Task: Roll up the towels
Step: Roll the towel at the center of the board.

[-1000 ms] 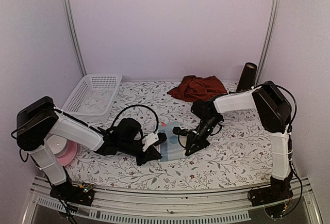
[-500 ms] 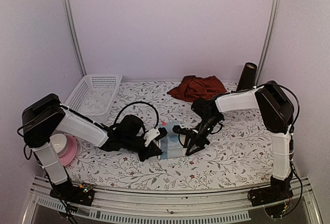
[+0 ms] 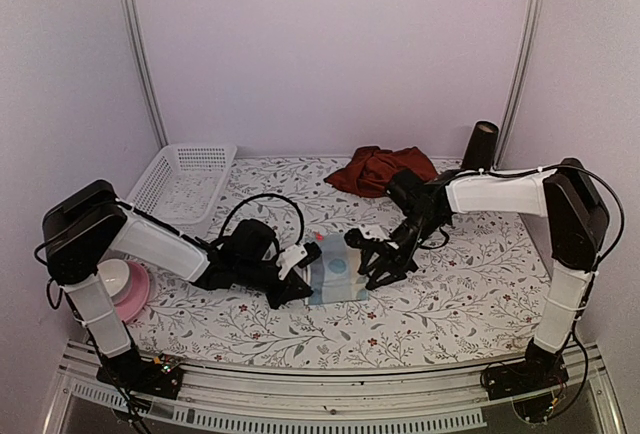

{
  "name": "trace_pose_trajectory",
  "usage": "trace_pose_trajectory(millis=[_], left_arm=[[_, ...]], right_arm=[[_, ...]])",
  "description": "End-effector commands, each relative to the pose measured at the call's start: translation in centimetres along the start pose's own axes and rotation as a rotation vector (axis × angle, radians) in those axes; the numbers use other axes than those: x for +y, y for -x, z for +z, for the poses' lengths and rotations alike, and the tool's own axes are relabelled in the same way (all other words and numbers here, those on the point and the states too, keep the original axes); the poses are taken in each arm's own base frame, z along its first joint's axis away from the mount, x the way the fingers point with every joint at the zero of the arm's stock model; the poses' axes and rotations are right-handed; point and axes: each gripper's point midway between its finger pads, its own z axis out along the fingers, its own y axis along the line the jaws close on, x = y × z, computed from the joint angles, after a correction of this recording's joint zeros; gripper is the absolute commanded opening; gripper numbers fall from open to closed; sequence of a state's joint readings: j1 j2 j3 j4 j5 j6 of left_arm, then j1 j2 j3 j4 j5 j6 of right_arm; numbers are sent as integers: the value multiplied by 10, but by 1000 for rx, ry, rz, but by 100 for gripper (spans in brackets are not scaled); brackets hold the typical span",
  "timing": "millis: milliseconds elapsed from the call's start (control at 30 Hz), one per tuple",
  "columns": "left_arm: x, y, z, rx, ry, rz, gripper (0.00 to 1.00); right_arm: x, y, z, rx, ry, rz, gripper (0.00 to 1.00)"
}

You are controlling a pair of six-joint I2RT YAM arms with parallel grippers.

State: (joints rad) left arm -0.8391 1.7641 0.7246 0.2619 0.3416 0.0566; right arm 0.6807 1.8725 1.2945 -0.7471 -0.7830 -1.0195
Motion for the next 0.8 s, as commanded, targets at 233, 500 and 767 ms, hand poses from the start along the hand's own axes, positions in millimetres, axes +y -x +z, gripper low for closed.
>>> trace_pose_trajectory(millis=[233, 500, 767], left_arm=[[9, -13, 1, 49, 5, -47, 0], [9, -12, 0, 45, 5, -48, 0], [9, -11, -3, 41, 5, -50, 0]], right_arm=[[4, -13, 31, 56, 38, -19, 44], [-6, -25, 39, 90, 11, 10, 44], [-17, -39, 45, 138, -44, 24, 45]])
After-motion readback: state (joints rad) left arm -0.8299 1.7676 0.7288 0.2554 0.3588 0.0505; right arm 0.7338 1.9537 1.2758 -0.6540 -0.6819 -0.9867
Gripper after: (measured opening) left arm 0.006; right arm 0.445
